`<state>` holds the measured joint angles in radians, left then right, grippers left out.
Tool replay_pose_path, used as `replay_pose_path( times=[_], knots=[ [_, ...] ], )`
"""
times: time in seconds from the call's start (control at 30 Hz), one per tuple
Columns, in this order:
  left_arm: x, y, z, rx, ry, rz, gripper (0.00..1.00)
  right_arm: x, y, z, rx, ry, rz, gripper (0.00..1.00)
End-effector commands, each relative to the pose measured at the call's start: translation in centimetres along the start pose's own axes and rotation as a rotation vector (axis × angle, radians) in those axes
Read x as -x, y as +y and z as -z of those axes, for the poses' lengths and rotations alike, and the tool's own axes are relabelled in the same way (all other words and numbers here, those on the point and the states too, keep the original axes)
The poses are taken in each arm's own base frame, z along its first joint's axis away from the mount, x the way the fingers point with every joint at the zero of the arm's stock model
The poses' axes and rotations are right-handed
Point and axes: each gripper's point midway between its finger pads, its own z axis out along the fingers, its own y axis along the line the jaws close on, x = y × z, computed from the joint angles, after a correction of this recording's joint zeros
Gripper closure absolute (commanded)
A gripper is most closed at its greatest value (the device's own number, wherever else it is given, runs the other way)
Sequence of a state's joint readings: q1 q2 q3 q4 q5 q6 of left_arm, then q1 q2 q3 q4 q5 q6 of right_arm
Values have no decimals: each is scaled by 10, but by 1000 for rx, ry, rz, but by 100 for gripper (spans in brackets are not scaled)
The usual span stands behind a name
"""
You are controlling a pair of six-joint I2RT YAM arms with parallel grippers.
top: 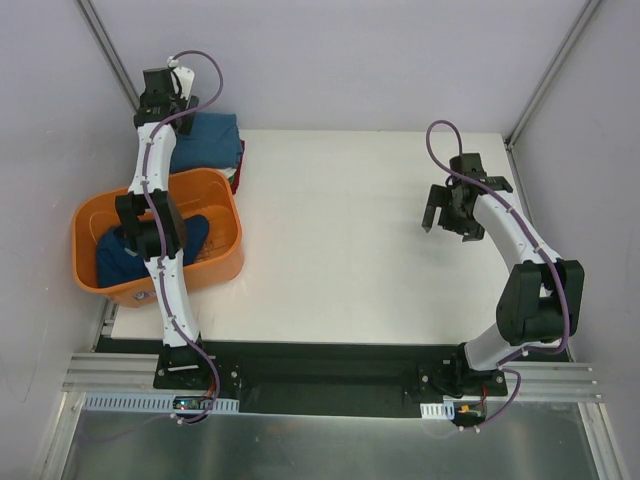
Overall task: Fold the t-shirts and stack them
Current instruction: Neatly place the folded tshirt to the corner
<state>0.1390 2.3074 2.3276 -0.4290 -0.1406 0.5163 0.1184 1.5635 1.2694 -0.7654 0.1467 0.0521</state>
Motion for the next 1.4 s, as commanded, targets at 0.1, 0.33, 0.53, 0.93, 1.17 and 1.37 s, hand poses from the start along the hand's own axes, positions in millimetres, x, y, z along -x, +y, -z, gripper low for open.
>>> replay_pose_path(
  times=[0.1, 0.33, 0.53, 0.93, 1.17, 1.37],
  knots=[
    [46, 34, 41, 97, -122, 64, 1, 14, 0, 18, -7, -53, -13, 3],
    [78, -6, 83, -16, -205, 132, 1, 18, 4, 26, 29, -97, -16, 3],
    [121, -77, 148, -226, -307, 277, 1, 19, 11, 32, 95, -149, -31, 3],
    [75, -244, 259, -598, -119, 555, 1, 7, 18, 21, 255, -249, -86, 3],
    [-45, -346, 295, -720, 88, 423, 1, -18, 12, 17, 280, -319, -65, 3],
    [-83, -361, 312, -776, 111, 472, 1, -33, 4, 14, 270, -375, -94, 3]
  ],
)
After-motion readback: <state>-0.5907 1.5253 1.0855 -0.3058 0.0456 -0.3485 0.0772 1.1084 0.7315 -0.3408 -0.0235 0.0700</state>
